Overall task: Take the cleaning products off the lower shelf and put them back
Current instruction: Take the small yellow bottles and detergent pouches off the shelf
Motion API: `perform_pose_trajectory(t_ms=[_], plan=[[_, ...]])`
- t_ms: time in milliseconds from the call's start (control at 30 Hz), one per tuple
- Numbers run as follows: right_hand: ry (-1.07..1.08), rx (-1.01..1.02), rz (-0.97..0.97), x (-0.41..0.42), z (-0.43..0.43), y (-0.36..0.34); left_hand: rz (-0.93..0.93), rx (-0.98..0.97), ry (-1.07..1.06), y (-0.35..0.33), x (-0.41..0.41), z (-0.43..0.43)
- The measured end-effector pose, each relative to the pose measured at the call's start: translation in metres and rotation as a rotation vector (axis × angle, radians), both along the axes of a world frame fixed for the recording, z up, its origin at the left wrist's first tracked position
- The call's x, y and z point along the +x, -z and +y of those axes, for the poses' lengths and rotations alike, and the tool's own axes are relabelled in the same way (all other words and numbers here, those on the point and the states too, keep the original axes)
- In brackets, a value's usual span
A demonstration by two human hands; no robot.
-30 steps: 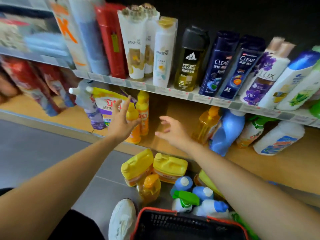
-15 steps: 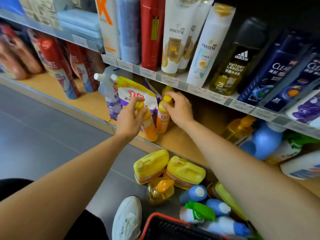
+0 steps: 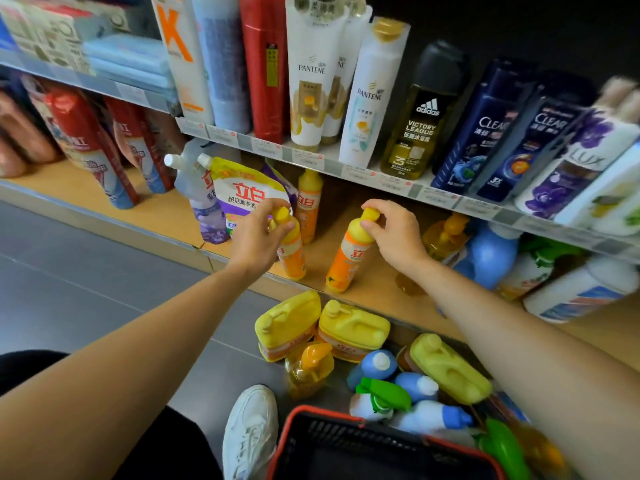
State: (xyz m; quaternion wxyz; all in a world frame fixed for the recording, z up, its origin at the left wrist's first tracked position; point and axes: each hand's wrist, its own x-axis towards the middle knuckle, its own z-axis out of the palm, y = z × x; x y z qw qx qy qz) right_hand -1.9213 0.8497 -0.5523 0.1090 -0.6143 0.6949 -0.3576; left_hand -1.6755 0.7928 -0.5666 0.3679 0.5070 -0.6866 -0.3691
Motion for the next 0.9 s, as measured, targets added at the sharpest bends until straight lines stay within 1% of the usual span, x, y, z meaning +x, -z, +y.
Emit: perform_pose_trajectory(t_ms=[67, 200, 367, 467, 600, 667, 700, 767, 833, 867, 900], plan=[[0.008, 0.024, 0.044, -0.013, 0.013, -0.005, 0.03, -0.003, 0.028, -0.008, -0.004, 0.006], [0.045, 0.06, 0.101, -0.033, 0.033, -0.007, 0.041, -0.073, 0.135, -0.031, -0.012, 0.019], [0.07, 0.091, 0.143, -0.042, 0.045, -0.004, 0.084, -0.063, 0.24, -0.062, -0.025, 0.037], [0.093, 0.098, 0.139, -0.045, 0.046, -0.007, 0.15, 0.004, 0.268, -0.077, -0.029, 0.044], [0.038, 0.263, 0.124, -0.044, 0.048, -0.02, 0.211, 0.081, 0.287, -0.093, -0.031, 0.052], [0.017, 0.284, 0.119, -0.041, 0.058, -0.03, 0.252, 0.117, 0.308, -0.097, -0.033, 0.057], [0.012, 0.246, 0.079, -0.038, 0.067, -0.034, 0.274, 0.14, 0.317, -0.097, -0.034, 0.061], [-0.019, 0.191, -0.138, -0.026, 0.091, -0.039, 0.33, 0.202, 0.326, -0.095, -0.038, 0.069], [-0.116, 0.271, -0.392, -0.012, 0.12, -0.038, 0.377, 0.256, 0.331, -0.094, -0.044, 0.078], [-0.172, 0.32, -0.468, -0.006, 0.136, -0.037, 0.391, 0.267, 0.333, -0.094, -0.048, 0.083], [-0.217, 0.35, -0.493, -0.002, 0.151, -0.035, 0.401, 0.272, 0.335, -0.095, -0.051, 0.087]])
